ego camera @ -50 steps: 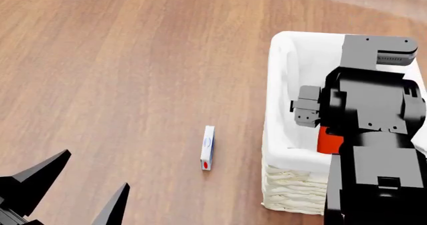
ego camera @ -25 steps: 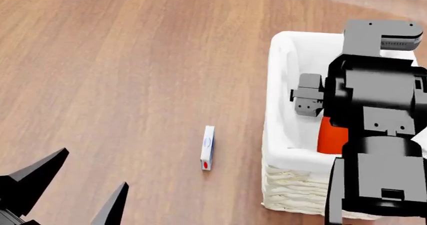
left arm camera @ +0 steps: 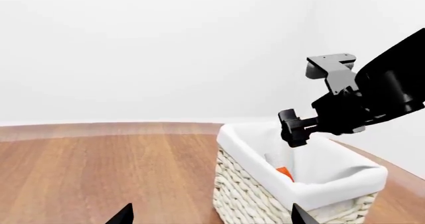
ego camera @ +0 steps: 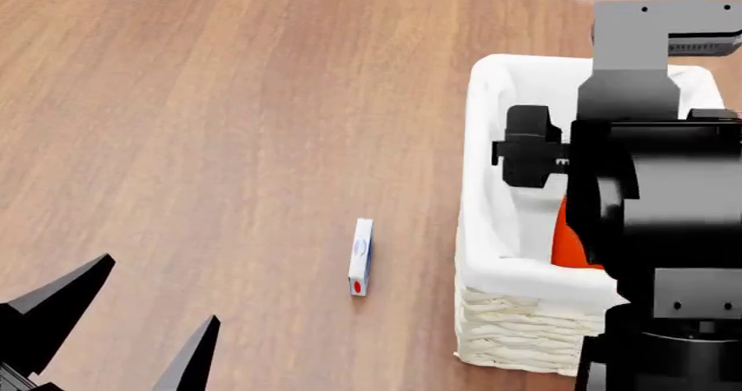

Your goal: Pick up the ketchup, and put it in the basket.

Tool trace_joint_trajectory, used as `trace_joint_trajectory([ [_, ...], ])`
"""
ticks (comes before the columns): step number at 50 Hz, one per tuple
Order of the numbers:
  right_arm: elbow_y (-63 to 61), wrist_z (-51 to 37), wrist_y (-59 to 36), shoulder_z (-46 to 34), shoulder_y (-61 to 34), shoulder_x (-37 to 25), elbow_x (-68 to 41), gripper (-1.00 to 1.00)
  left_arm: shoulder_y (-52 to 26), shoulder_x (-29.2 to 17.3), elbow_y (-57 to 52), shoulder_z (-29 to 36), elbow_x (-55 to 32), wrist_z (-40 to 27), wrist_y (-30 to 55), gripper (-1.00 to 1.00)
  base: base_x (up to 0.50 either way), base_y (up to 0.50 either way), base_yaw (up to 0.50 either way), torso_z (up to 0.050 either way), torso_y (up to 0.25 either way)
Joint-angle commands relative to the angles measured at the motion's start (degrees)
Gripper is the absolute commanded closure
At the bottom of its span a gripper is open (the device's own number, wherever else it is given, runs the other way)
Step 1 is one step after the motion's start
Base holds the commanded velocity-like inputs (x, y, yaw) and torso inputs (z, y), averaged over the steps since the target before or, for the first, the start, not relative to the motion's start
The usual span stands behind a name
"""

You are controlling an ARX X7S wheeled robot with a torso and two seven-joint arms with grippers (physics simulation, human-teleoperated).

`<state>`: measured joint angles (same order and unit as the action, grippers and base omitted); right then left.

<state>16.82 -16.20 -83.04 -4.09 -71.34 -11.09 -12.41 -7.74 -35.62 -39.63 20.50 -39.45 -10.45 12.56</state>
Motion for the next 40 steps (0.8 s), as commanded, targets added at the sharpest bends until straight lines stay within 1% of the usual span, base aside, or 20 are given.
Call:
trace_joint_trajectory([
  [1,-21.9,-0.8,-2.8,1.2,8.0,-1.4,-2.0,-1.0,0.0,0.0,0.0,0.4,0.1,0.1,0.0,-1.0,0.0,0.0,0.0,0.0,0.0],
  [2,-22.9,-0.7,-3.3,1.7,8.6,-1.3,-2.3,-1.0,0.0,0.0,0.1,0.4,0.1,0.0,0.0,-1.0,0.0,0.0,0.0,0.0,0.0],
  [4,-29.1,-0.9,1.9,1.3,12.7,-1.8,-2.1,-1.0,0.1,0.0,0.2,0.4,0.1,0.1,-0.1,-1.0,0.0,0.0,0.0,0.0,0.0],
  [5,-31.3,-1.7,-0.3,1.2,13.6,-1.6,-2.1,-1.0,0.2,0.0,0.3,0.4,0.2,0.2,-0.3,-1.0,0.0,0.0,0.0,0.0,0.0],
  [7,-34.1,-2.6,3.0,1.4,15.6,-1.5,-1.4,-1.0,0.2,0.0,0.5,0.4,0.2,0.2,-0.3,-1.0,0.0,0.0,0.0,0.0,0.0],
  [13,-41.7,-4.7,4.1,-0.4,19.5,-2.4,-0.2,-1.0,0.0,0.2,0.6,0.7,0.3,0.2,-0.2,-1.0,0.0,0.0,0.0,0.0,0.0],
  [22,-46.6,-7.0,8.7,-2.7,26.1,-3.7,1.7,-1.0,-0.2,0.2,0.5,0.8,0.4,0.1,-0.2,-1.0,0.0,0.0,0.0,0.0,0.0],
  [24,-46.6,-7.1,8.7,-2.7,26.1,-3.8,1.6,-1.0,-0.2,0.2,0.5,0.8,0.4,0.0,-0.2,-1.0,0.0,0.0,0.0,0.0,0.0],
  [25,-48.5,-6.5,11.8,-0.5,28.9,-3.0,0.8,-1.0,-0.2,0.2,0.4,0.8,0.4,-0.1,-0.1,-1.0,0.0,0.0,0.0,0.0,0.0],
  [28,-49.2,-6.7,15.9,-0.7,31.3,-3.5,1.4,-1.0,-0.4,0.1,0.2,0.9,0.3,-0.2,0.1,-1.0,0.0,0.0,0.0,0.0,0.0],
  [32,-50.2,-8.0,23.4,-2.8,35.8,-5.0,4.0,-1.0,-0.5,0.2,0.5,1.0,0.4,-0.1,0.0,-1.0,0.0,0.0,0.0,0.0,0.0],
  [34,-51.6,-9.0,27.7,-5.4,38.3,-6.2,6.1,-1.0,-0.4,0.4,0.6,0.9,0.5,-0.2,-0.2,-1.0,0.0,0.0,0.0,0.0,0.0],
  [36,-52.7,-9.0,30.4,-5.9,41.0,-6.3,6.2,-1.0,-0.4,0.3,0.6,0.9,0.5,-0.4,-0.1,-1.0,0.0,0.0,0.0,0.0,0.0],
  [40,-53.4,-9.8,33.1,-8.2,43.3,-7.3,8.0,-1.0,-0.4,0.1,0.3,0.8,0.3,-0.6,0.0,-1.0,0.0,0.0,0.0,0.0,0.0],
])
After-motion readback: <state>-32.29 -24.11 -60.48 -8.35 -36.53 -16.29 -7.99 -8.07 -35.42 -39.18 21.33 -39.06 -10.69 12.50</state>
